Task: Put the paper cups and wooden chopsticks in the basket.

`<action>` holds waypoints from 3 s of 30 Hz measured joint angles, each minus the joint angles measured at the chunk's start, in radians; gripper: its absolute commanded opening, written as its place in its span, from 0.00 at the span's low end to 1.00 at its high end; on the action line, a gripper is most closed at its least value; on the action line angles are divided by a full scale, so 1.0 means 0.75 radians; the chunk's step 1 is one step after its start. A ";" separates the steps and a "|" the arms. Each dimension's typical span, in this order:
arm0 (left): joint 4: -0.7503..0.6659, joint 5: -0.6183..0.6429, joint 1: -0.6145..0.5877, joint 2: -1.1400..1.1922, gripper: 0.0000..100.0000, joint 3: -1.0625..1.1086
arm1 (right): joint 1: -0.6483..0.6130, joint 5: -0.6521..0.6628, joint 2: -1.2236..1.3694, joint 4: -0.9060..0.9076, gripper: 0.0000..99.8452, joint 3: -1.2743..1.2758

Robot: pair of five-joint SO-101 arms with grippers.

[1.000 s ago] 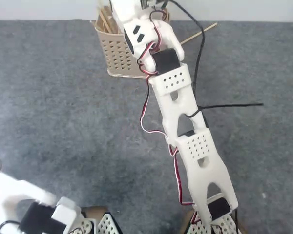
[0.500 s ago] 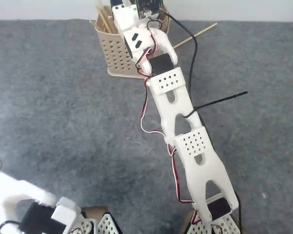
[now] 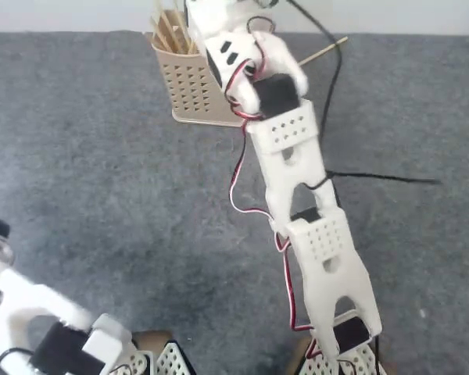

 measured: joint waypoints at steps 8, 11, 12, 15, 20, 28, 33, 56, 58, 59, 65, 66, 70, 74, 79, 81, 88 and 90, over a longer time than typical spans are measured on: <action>0.413 0.000 0.168 0.000 0.35 -0.354 | 0.000 -0.041 -0.333 0.604 0.01 -0.002; 0.595 0.000 0.223 -0.049 0.35 -0.503 | 0.043 -0.041 -0.438 0.839 0.01 -0.002; 0.642 0.000 0.241 -0.086 0.35 -0.538 | 0.068 -0.041 -0.468 0.908 0.01 -0.002; 0.734 0.000 0.295 -0.233 0.35 -0.587 | 0.158 -0.041 -0.546 1.007 0.01 -0.002; 0.898 0.000 0.407 -0.544 0.35 -0.597 | 0.356 -0.043 -0.726 1.009 0.01 0.151; 1.064 -0.004 0.554 -0.867 0.35 -0.567 | 0.411 -0.043 -1.379 1.009 0.01 1.011; 1.076 -0.094 0.606 -1.002 0.35 -0.448 | 0.532 -0.043 -1.774 1.009 0.01 1.559; 0.833 -0.186 0.943 -1.862 0.35 0.565 | 0.706 0.143 -2.739 0.258 0.01 3.701; 0.794 -0.217 0.953 -1.952 0.35 0.636 | 0.702 0.166 -2.772 0.243 0.01 3.781; 0.784 -0.223 0.959 -1.986 0.35 0.677 | 0.702 0.174 -2.788 0.239 0.01 3.820; 0.767 -0.233 0.962 -1.995 0.35 0.872 | 0.702 0.184 -2.844 0.231 0.01 4.030; 0.767 -0.233 0.962 -1.995 0.35 0.894 | 0.702 0.184 -2.852 0.231 0.01 4.061; 0.767 -0.233 0.962 -1.995 0.35 0.959 | 0.736 0.186 -2.893 0.231 0.01 4.145; 0.765 -0.233 0.990 -1.995 0.35 1.031 | 0.751 0.186 -2.936 0.227 0.01 4.247; 0.765 -0.233 0.992 -1.995 0.35 1.052 | 0.788 0.186 -3.042 0.227 0.01 4.306; 0.765 -0.233 0.990 -1.995 0.35 1.062 | 0.794 0.186 -3.095 0.227 0.01 4.349; 0.769 -0.233 0.992 -1.995 0.35 1.103 | 0.802 0.186 -3.349 0.325 0.01 4.409; 0.806 -0.233 0.992 -1.995 0.35 1.105 | 0.802 0.186 -3.437 0.376 0.01 4.413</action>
